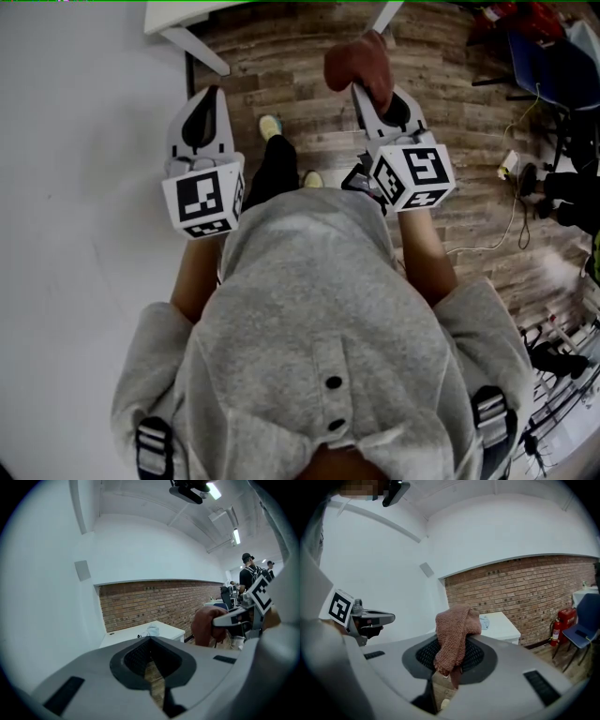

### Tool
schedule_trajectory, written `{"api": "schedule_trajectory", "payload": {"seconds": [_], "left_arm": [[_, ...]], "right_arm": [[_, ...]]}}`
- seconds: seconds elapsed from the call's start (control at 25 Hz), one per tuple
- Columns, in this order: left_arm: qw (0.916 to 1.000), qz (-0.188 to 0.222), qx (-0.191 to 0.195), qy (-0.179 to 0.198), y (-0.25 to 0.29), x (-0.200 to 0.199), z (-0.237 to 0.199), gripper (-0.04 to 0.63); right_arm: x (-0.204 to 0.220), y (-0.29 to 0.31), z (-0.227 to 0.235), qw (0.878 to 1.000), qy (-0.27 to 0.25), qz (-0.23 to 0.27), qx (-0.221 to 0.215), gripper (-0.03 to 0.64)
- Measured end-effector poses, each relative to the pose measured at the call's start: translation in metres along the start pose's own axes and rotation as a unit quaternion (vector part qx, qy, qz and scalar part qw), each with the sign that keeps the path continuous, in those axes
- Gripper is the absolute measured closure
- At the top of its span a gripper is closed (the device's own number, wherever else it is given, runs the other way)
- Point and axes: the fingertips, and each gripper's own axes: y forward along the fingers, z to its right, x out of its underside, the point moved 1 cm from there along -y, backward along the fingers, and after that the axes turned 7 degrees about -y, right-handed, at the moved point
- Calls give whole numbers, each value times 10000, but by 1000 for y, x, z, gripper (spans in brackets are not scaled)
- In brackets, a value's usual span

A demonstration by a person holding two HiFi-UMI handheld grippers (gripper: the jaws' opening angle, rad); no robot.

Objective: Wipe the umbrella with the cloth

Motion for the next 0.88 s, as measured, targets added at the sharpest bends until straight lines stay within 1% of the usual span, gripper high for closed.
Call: {"api": "schedule_trajectory", "payload": {"seconds": [0.2,0.44,0.72,0.88], "left_arm": [[9999,57,93,-12,25,-1,-15,580],[9998,81,204,10,80,-18,-29,580],[9997,84,233,-80,137,-26,-75,580],[9995,3,298,-84,173,-44,-89,580]], "right_arm": [[-6,24,8,9999,-50,56,108,532],[-25,65,38,9997,-62,54,225,532],[-41,135,47,9995,-208,-15,237,532],[-59,169,61,9995,-190,-97,240,532]]}}
